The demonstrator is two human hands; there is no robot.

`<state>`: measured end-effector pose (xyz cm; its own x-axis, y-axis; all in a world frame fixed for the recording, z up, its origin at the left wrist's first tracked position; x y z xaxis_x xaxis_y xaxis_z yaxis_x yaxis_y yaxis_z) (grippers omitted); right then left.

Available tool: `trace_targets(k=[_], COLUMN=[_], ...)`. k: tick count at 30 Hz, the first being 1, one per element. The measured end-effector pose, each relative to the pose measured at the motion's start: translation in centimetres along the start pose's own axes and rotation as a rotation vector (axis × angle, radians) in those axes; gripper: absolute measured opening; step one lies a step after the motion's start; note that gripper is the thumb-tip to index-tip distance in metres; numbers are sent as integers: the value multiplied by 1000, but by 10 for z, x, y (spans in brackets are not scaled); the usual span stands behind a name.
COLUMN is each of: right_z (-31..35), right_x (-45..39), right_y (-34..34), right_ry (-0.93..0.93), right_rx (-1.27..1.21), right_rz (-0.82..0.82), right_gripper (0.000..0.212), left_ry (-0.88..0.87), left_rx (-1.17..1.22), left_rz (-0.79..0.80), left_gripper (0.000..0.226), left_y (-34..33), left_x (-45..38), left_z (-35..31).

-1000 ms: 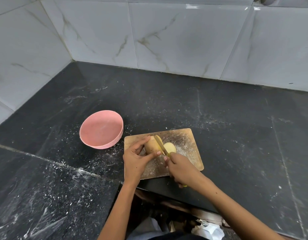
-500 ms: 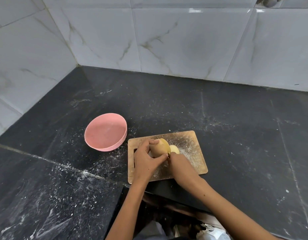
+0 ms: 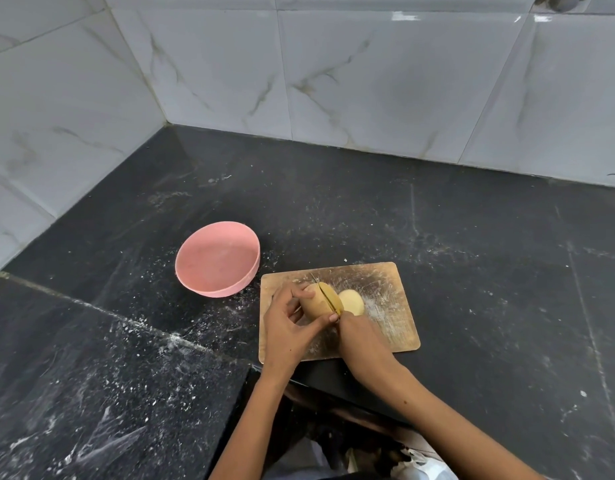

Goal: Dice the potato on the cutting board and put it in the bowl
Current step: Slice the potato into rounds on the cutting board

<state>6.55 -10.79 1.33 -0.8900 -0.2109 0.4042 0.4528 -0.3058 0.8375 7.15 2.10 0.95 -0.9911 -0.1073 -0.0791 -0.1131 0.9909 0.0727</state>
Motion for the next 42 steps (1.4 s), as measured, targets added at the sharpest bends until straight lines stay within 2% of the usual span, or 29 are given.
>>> trace_targets(k=[17, 30, 36, 42], right_z=[-3, -5, -4, -12], right_x=[13, 6, -8, 1], right_y=[-9, -9, 0, -13], right_ry=[-65, -4, -70, -49], right_rx=[0, -7, -72, -99], right_rz=[-5, 105, 187, 223], right_gripper=[28, 24, 22, 15], left_ry=[-57, -72, -78, -68], left_rx=[33, 54, 54, 78], left_rz=[30, 77, 84, 96], left_gripper=[49, 47, 48, 47], left_y=[0, 0, 0, 0], left_x=[1, -1, 0, -1], left_z=[2, 4, 4, 4])
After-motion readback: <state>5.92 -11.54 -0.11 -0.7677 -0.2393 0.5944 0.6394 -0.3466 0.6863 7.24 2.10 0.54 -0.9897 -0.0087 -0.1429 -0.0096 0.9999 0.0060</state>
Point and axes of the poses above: each hand's wrist, its own x-axis away from the middle knuckle, its own y-axis out of the back of the hand, z = x × y, the point moved 8 cm from there along -x, towards the middle knuckle, and after that the axes turned 4 degrees about z, right-handed, at the moved point
